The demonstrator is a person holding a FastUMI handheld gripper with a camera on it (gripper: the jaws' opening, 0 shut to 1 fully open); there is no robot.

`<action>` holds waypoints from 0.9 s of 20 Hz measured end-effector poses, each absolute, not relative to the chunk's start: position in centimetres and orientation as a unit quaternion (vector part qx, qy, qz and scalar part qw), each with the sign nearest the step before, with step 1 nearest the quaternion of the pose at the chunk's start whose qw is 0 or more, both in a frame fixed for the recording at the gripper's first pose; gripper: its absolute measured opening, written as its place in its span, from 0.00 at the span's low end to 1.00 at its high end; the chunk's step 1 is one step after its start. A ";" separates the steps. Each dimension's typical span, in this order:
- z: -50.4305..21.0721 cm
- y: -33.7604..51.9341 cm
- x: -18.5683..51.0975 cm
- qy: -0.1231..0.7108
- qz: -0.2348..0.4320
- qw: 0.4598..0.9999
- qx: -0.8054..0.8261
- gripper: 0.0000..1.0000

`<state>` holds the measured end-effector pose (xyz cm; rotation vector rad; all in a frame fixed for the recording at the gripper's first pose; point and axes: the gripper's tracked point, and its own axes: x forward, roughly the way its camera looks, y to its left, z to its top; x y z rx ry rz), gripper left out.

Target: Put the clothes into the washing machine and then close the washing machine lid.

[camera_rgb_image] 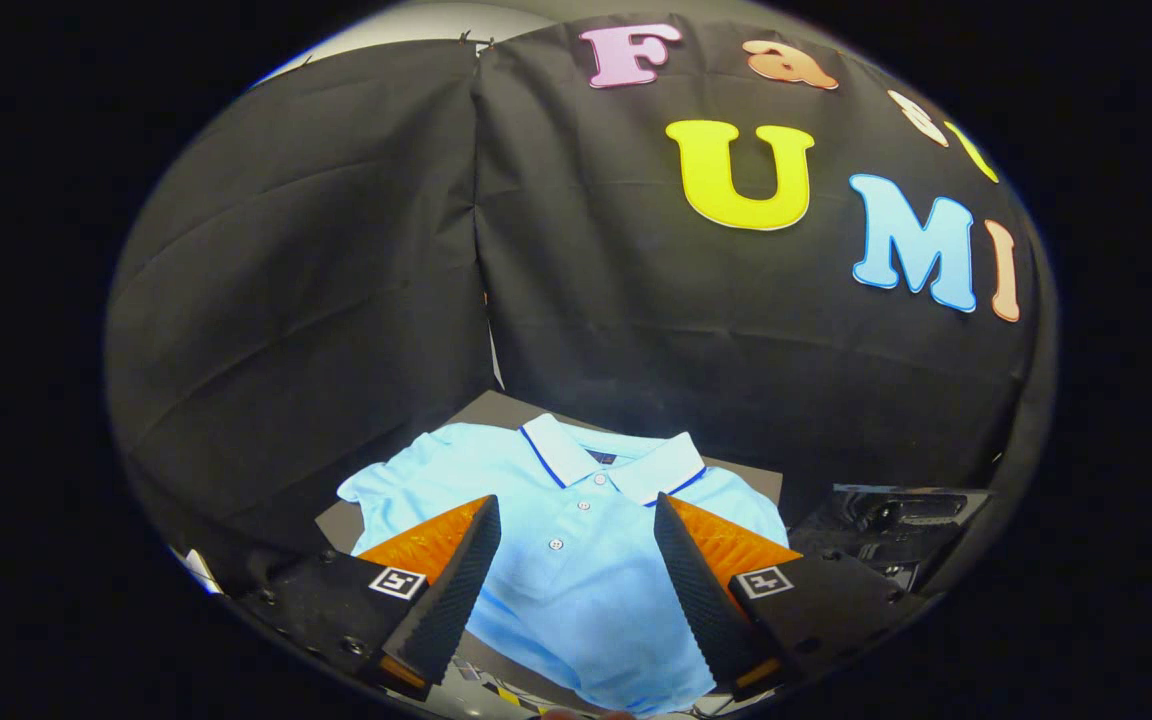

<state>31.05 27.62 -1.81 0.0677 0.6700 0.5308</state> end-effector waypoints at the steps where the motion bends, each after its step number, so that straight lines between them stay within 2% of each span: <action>1: -2.6 28.0 31.4 0.332 0.254 0.908 0.027 0.97; 8: -8.0 30.3 32.4 0.361 0.246 0.899 -0.013 0.97; 18: -9.8 30.9 32.6 0.371 0.257 0.892 -0.035 0.97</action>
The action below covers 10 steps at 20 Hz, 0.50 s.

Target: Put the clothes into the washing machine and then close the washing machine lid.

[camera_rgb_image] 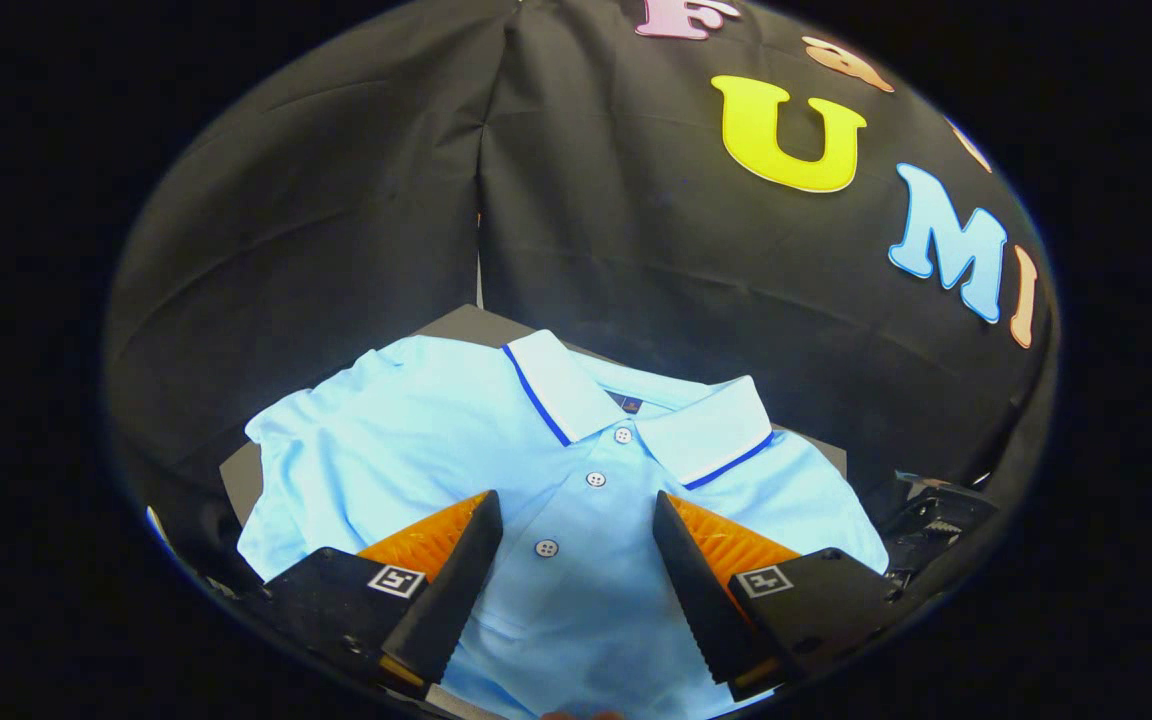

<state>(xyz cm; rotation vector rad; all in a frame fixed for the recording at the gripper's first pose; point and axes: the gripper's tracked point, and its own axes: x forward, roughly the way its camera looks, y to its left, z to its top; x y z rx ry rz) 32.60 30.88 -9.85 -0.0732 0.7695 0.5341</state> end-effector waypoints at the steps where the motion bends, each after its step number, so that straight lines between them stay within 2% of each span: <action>1: -9.8 30.9 32.7 0.369 0.259 0.892 -0.030 0.97; 5: -9.9 31.1 32.5 0.357 0.268 0.895 -0.023 0.97; 7: -9.8 31.3 32.5 0.359 0.274 0.892 -0.030 0.86; 8: -10.0 31.2 32.1 0.372 0.272 0.887 -0.028 0.84; 10: -9.8 31.7 31.9 0.399 0.292 0.869 -0.012 0.57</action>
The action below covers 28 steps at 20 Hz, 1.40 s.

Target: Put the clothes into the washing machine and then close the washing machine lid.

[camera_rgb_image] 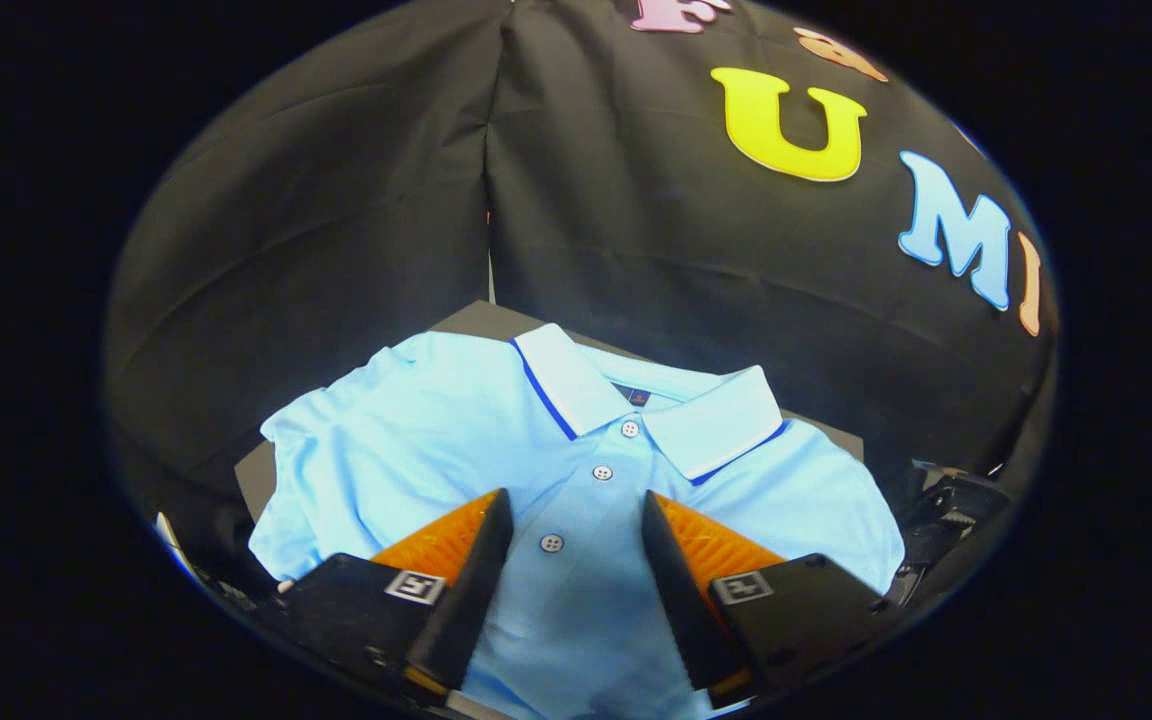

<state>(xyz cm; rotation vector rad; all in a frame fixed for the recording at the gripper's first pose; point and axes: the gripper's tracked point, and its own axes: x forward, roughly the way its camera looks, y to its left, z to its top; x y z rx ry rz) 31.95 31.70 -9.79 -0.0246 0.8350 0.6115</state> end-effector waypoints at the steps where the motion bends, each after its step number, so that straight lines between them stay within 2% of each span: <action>1: -9.9 31.9 32.1 0.402 0.294 0.867 -0.008 0.43; 2: -10.0 31.8 31.8 0.408 0.298 0.863 -0.019 0.29; 3: -9.7 31.6 31.9 0.404 0.300 0.864 -0.023 0.29; 4: -9.8 31.8 31.9 0.410 0.288 0.866 -0.008 0.02; 12: -7.7 31.5 31.6 0.410 0.285 0.865 0.050 0.02; 28: 7.7 26.9 32.6 0.263 0.316 0.905 0.111 0.01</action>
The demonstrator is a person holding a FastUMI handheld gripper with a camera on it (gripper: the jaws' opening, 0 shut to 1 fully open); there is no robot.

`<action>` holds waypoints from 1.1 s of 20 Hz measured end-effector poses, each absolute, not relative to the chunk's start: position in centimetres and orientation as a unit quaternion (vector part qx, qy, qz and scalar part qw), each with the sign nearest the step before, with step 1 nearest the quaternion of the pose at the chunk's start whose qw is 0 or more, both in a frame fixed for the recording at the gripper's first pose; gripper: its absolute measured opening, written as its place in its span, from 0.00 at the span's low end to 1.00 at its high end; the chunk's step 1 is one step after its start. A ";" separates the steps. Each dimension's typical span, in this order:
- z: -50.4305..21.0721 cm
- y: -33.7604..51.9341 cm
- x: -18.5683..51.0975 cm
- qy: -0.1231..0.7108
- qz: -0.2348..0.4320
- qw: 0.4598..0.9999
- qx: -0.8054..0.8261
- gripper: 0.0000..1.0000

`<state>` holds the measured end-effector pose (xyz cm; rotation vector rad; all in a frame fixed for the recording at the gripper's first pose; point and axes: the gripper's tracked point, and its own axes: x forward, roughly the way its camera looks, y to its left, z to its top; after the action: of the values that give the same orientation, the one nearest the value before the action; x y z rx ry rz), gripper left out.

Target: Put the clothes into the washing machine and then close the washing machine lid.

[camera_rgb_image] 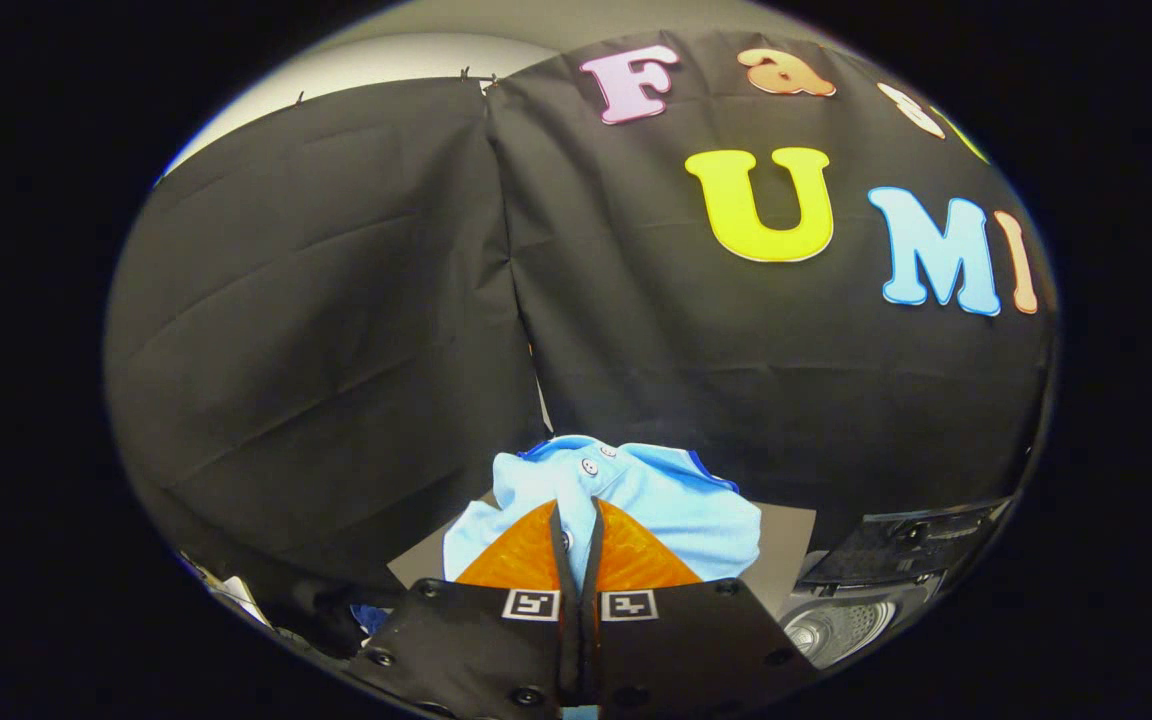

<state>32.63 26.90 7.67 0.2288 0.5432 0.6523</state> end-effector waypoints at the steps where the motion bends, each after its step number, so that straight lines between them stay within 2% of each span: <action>1: 8.4 26.4 32.8 0.256 0.314 0.907 0.114 0.01; 11: 11.5 20.8 33.8 0.230 0.282 0.924 0.118 0.01; 22: 10.0 11.1 35.4 0.233 0.199 0.944 0.122 0.01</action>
<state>35.36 11.08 10.01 0.2488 0.4746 0.4049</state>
